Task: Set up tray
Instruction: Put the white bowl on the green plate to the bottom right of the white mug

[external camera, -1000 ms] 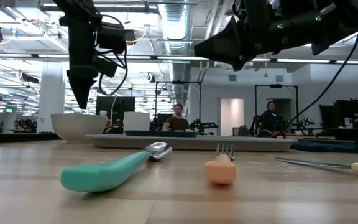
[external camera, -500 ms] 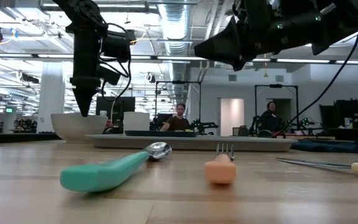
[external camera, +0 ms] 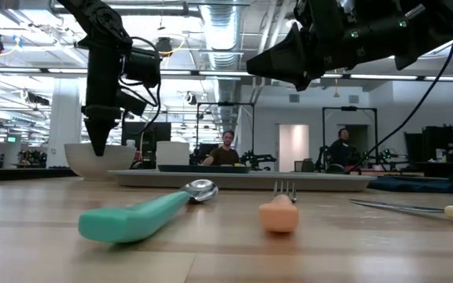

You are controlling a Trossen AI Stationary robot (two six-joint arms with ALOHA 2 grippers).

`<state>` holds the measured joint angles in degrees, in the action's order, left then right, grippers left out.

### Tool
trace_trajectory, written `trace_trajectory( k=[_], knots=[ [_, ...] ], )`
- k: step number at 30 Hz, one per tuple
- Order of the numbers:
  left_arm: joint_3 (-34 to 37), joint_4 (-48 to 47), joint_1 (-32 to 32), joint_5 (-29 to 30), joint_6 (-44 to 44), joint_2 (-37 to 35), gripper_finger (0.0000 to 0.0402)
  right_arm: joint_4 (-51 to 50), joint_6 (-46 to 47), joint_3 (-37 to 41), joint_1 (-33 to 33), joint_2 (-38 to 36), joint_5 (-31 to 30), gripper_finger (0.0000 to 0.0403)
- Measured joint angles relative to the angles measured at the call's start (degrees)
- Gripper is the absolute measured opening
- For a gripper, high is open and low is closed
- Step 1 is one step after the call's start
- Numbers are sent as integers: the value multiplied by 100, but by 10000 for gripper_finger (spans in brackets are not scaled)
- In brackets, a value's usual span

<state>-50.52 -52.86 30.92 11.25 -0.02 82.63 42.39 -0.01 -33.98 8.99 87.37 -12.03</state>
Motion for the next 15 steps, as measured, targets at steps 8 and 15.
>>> trace_trajectory(
  k=[8,15],
  knots=[
    [0,140,0,55,-64,0,199,2,1,1,0,0,0,62],
    [-2,95,0,297,-227,0,157,2,2,0,0,0,0,62]
  ],
)
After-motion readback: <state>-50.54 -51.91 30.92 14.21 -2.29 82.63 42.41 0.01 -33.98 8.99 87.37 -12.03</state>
